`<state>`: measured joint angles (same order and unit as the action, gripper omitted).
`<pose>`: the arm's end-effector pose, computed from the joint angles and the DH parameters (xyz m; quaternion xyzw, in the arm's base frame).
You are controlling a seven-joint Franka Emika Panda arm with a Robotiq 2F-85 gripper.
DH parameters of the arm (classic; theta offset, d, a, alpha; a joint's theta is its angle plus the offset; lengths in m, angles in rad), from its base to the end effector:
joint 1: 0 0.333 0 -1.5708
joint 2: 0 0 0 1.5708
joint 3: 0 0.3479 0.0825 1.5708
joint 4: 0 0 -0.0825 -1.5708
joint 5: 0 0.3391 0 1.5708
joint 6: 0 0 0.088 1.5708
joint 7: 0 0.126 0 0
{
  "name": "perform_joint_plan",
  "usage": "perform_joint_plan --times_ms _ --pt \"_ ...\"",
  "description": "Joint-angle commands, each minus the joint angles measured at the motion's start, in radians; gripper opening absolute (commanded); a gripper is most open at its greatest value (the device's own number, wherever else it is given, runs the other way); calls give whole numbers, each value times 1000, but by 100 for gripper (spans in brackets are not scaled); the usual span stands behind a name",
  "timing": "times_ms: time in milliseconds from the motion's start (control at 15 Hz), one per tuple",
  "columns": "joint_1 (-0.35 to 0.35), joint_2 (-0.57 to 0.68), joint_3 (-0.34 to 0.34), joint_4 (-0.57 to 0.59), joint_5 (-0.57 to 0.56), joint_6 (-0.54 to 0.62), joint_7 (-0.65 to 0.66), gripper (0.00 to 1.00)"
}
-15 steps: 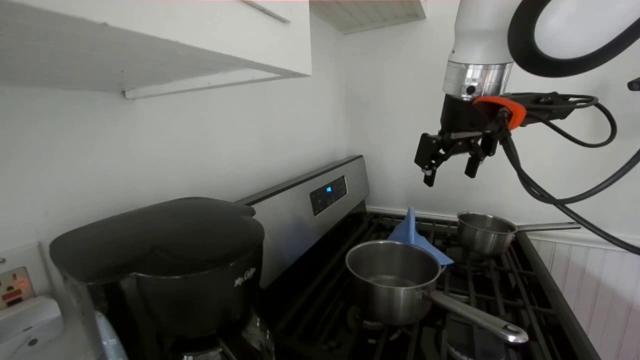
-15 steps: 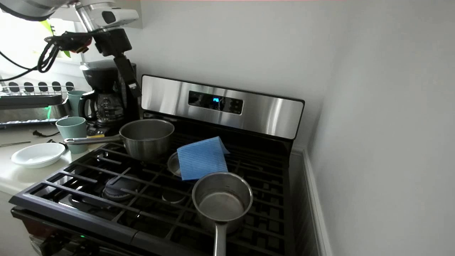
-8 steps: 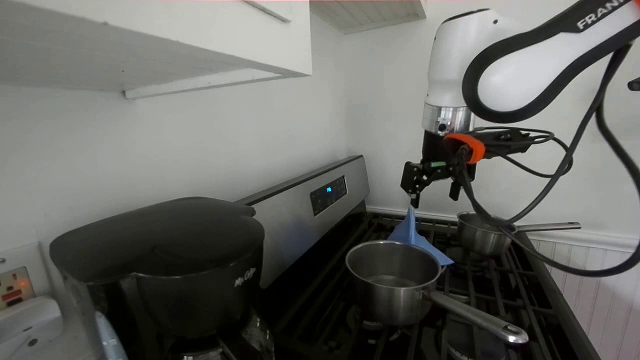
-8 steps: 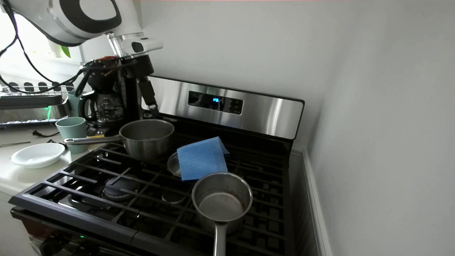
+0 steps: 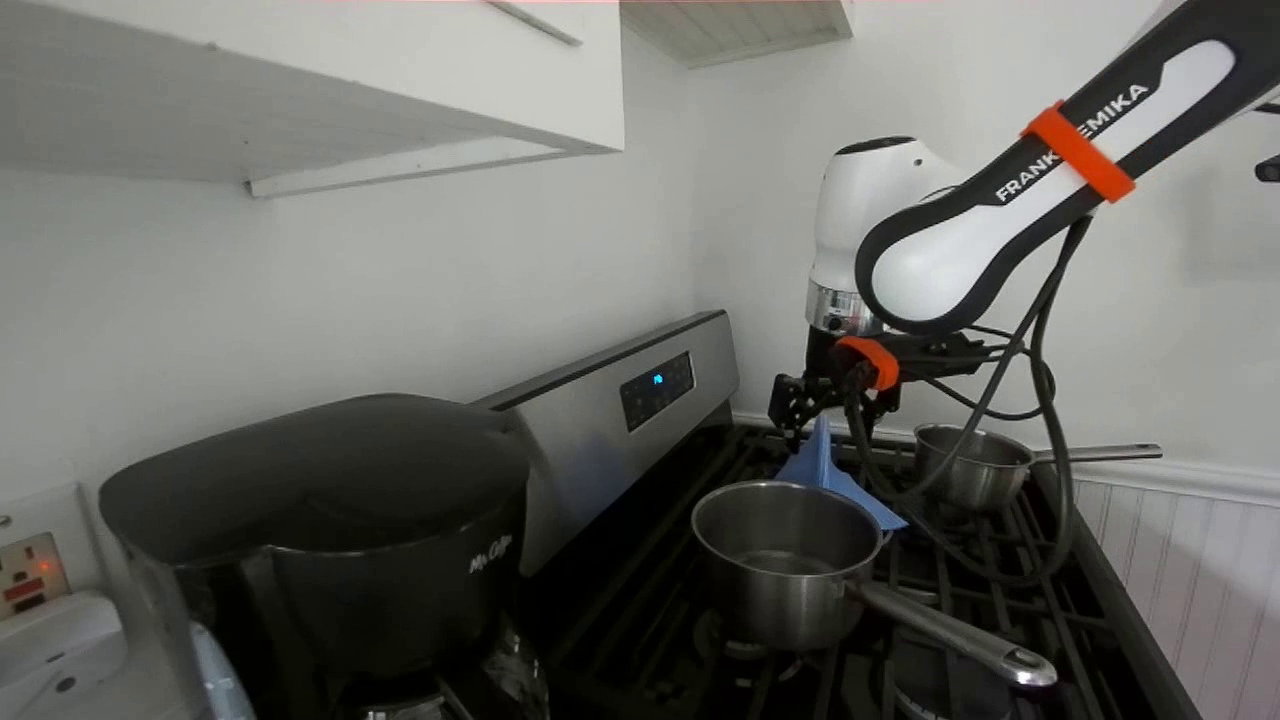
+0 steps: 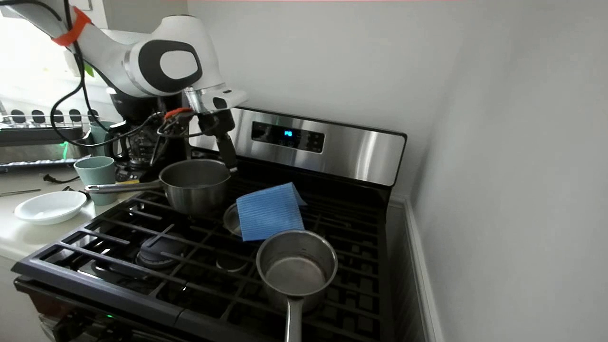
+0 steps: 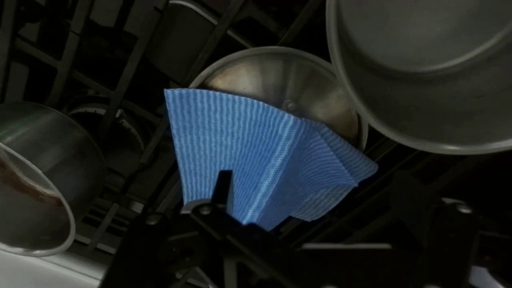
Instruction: Put the lid on the pot
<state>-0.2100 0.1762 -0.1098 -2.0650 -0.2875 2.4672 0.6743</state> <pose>0.5442 -0.1805 0.4129 0.9124 -0.3779 0.1290 0.0895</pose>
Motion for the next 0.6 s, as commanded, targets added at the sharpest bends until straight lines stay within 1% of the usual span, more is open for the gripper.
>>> perform_joint_plan --times_ms 0,67,400,533 --pt "37 58 -51 60 53 4 -7 100" --pt "46 40 -62 31 35 4 -13 100" --pt "60 50 -80 35 34 4 -13 100" --pt "67 88 -95 72 27 1 23 100"
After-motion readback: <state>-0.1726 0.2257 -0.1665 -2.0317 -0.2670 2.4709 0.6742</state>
